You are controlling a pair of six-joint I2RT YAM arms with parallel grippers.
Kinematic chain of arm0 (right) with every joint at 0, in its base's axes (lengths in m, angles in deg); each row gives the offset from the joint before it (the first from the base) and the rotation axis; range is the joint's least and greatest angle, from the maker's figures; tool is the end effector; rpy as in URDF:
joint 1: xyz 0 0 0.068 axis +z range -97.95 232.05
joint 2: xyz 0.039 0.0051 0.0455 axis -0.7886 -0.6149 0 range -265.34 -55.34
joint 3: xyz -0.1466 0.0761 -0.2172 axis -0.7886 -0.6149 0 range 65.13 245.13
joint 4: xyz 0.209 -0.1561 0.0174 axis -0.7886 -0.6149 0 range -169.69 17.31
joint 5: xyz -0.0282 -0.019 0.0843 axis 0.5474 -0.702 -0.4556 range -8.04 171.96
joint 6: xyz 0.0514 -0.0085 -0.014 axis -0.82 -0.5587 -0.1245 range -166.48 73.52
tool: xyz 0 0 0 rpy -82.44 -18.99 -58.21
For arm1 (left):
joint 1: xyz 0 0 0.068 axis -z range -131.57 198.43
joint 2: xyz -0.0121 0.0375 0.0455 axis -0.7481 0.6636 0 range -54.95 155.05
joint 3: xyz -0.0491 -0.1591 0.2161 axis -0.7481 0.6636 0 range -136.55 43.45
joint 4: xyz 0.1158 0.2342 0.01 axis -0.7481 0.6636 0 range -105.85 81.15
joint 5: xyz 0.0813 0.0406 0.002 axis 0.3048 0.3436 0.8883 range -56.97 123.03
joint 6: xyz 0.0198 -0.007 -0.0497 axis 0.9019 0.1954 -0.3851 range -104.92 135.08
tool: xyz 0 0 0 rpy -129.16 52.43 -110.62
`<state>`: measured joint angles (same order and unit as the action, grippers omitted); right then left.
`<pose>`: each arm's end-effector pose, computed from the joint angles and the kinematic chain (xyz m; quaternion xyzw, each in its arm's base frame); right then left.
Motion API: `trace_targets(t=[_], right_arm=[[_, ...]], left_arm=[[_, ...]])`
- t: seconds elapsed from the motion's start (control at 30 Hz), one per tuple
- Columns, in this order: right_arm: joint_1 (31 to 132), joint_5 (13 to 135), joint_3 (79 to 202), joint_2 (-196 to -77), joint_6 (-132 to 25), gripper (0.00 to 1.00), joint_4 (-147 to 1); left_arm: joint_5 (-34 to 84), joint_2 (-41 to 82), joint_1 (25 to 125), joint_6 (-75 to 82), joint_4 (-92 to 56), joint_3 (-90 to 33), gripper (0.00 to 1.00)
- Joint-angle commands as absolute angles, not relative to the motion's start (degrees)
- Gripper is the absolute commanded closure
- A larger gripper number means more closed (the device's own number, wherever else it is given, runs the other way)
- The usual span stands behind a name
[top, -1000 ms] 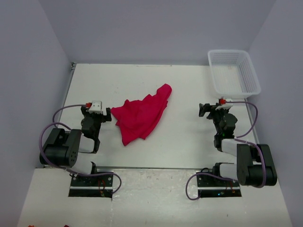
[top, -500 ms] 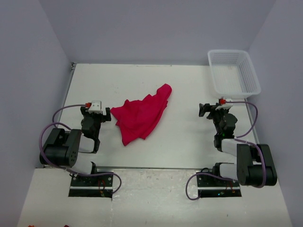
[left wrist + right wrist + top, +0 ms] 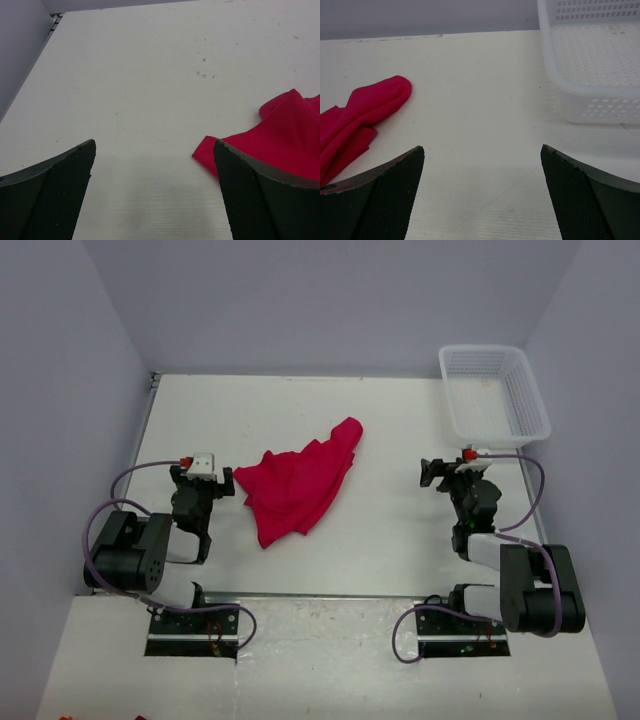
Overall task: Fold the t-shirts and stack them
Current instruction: Flatten out the tshirt
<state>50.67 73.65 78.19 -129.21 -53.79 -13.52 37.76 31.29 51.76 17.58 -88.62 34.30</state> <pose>0.2277 -0.0004 0.1794 0.0038 0.7170 0.0879 0.6914 0.2249 -0.0102 0.1433 0.0093 0.7331 0.0253 0.6796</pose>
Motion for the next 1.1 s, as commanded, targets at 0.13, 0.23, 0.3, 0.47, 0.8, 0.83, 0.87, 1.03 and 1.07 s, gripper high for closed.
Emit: trace_targets(t=[0.13,0.23,0.3,0.47,0.8,0.83,0.87,1.03,1.07], right_arm=[[50.9,74.2,80.0,-129.7,-52.9,0.01,-10.5],[50.9,74.3,80.1,-129.5,-52.9,0.01,-10.6],[51.1,75.0,80.2,-129.5,-53.0,0.01,-10.9],[55.1,84.4,79.4,-128.3,-52.8,0.01,-10.2],[63.4,97.4,96.3,-111.4,-58.7,0.01,-50.1],[63.7,91.3,102.0,-111.2,-58.5,0.01,-54.5],[65.2,88.8,104.4,-111.3,-55.6,0.01,-60.9],[74.0,89.8,110.8,-110.7,-54.4,0.01,-63.0],[73.9,87.8,111.3,-109.9,-57.4,0.01,-62.9]], left_arm=[[38.7,31.2,51.3,17.1,-91.4,33.2,0.00],[38.2,31.4,51.2,16.9,-91.0,32.6,0.00],[37.3,31.1,50.7,16.9,-91.3,33.1,0.00],[37.3,31.3,50.7,16.9,-91.6,33.1,0.00],[64.0,17.1,51.1,-10.7,-32.2,4.0,0.00],[64.6,17.8,51.7,-13.2,-15.4,-1.2,0.00],[63.7,18.9,53.1,-14.5,-9.5,-8.1,0.00],[55.2,25.0,53.0,-26.6,4.0,-15.5,0.00],[46.8,26.3,50.4,-28.0,3.7,-16.0,0.00]])
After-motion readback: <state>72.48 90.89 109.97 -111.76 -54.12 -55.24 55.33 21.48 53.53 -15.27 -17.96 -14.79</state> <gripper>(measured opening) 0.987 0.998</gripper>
